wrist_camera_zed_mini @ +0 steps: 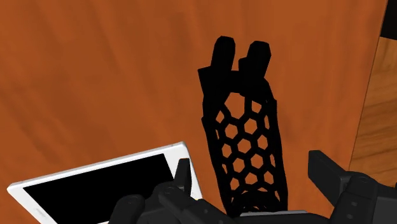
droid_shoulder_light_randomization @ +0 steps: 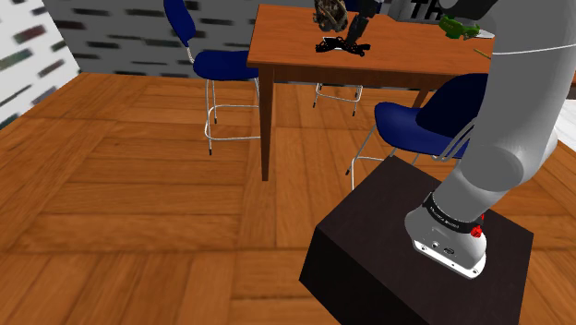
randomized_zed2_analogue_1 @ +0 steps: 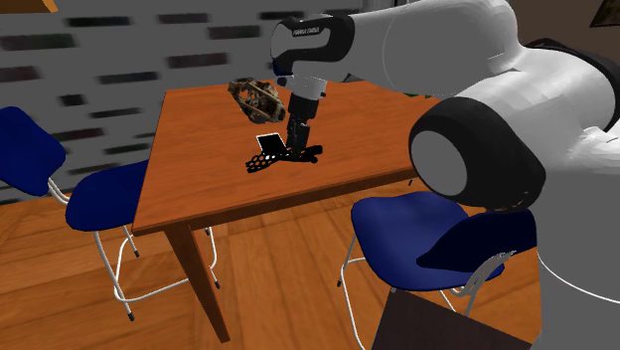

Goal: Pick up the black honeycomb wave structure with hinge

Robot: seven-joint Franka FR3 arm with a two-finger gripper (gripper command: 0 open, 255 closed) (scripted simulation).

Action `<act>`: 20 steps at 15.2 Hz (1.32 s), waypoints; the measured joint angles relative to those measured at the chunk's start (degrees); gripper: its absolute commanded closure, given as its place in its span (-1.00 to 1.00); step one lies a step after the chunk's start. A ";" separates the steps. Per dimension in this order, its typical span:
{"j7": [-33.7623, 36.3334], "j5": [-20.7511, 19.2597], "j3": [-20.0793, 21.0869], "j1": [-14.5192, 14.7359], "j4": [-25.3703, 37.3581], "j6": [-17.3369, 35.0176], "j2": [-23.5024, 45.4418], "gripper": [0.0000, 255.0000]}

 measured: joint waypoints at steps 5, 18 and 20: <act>-0.08 0.06 0.02 0.01 -0.07 0.19 0.05 1.00; 1.62 -0.34 -0.18 -0.75 4.79 -4.53 -0.16 1.00; 2.12 -0.30 -0.19 -1.11 6.57 -6.02 0.05 1.00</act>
